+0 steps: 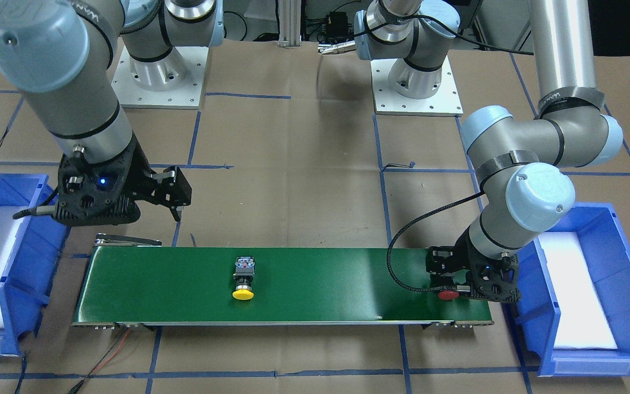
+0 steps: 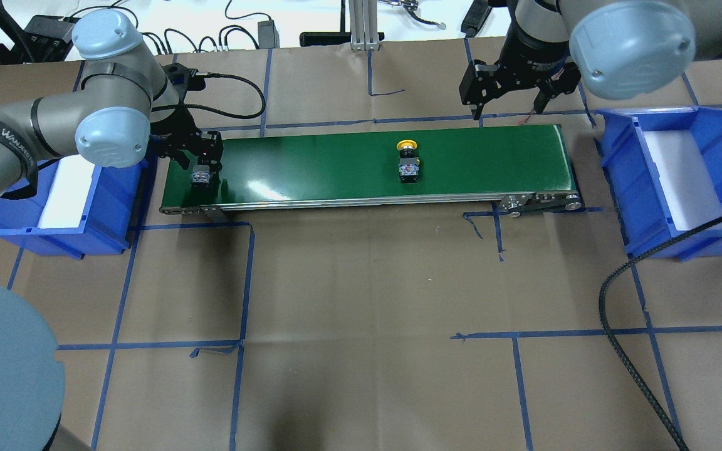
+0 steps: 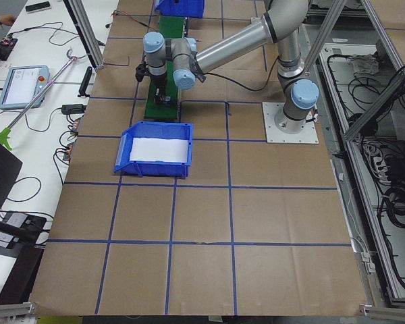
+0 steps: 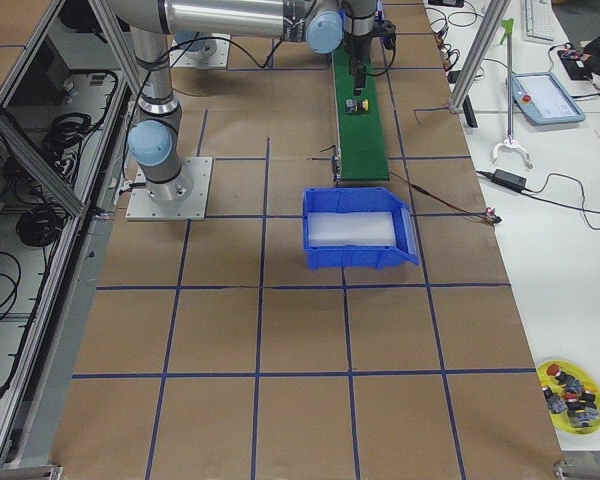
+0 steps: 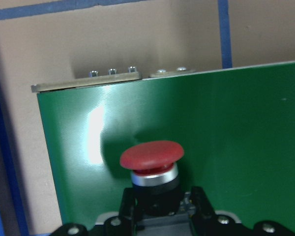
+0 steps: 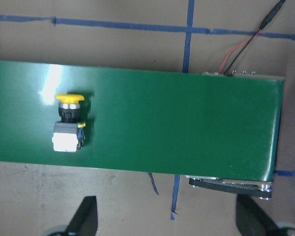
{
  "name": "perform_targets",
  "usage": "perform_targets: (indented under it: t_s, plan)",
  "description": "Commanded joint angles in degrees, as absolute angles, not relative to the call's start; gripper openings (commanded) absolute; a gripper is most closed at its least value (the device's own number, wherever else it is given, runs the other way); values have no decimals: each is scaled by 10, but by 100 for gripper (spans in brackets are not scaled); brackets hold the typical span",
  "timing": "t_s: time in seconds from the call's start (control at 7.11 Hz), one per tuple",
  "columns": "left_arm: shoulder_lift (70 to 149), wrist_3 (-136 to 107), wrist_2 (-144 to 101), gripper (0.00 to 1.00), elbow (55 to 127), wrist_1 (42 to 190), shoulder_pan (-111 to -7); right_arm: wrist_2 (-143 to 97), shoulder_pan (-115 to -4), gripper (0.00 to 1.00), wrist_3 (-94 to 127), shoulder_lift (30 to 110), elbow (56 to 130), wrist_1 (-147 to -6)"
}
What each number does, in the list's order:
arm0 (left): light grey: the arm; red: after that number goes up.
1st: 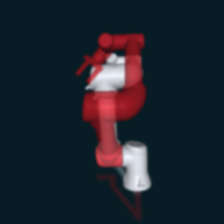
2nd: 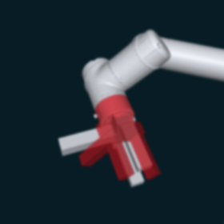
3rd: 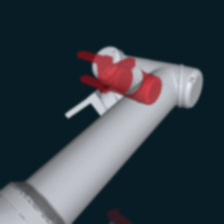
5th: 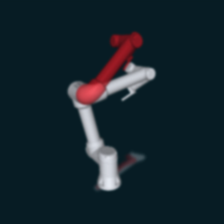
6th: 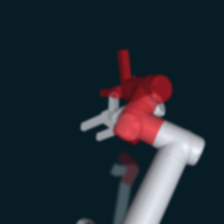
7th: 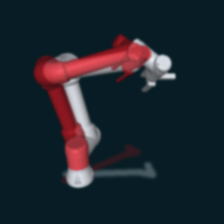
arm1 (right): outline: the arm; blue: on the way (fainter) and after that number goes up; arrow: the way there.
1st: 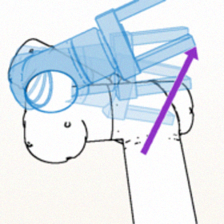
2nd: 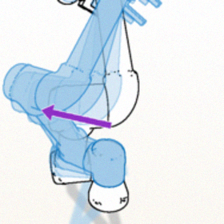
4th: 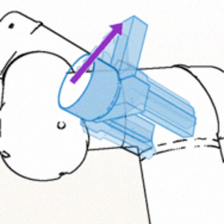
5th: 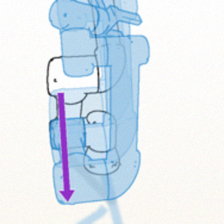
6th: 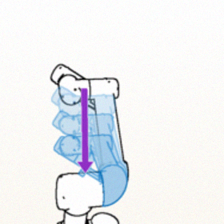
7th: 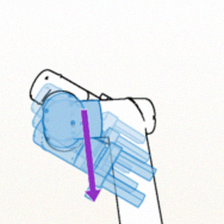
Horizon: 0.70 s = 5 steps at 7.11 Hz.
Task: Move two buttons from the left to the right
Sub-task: 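Release the red button on the conveyor and raise the left gripper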
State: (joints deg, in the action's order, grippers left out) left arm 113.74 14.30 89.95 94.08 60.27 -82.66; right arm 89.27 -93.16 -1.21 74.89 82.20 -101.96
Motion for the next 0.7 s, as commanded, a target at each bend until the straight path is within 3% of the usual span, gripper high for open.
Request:
perform_targets:
  t_s: [0.0, 0.56]
  plan:
    - [1121, 147, 899, 99, 910, 619, -826, 886, -933, 100, -5, 682, 768, -1019]
    - [1037, 141, 897, 100, 829, 839, -827, 882, -934, 100, 9, 639, 779, -1022]
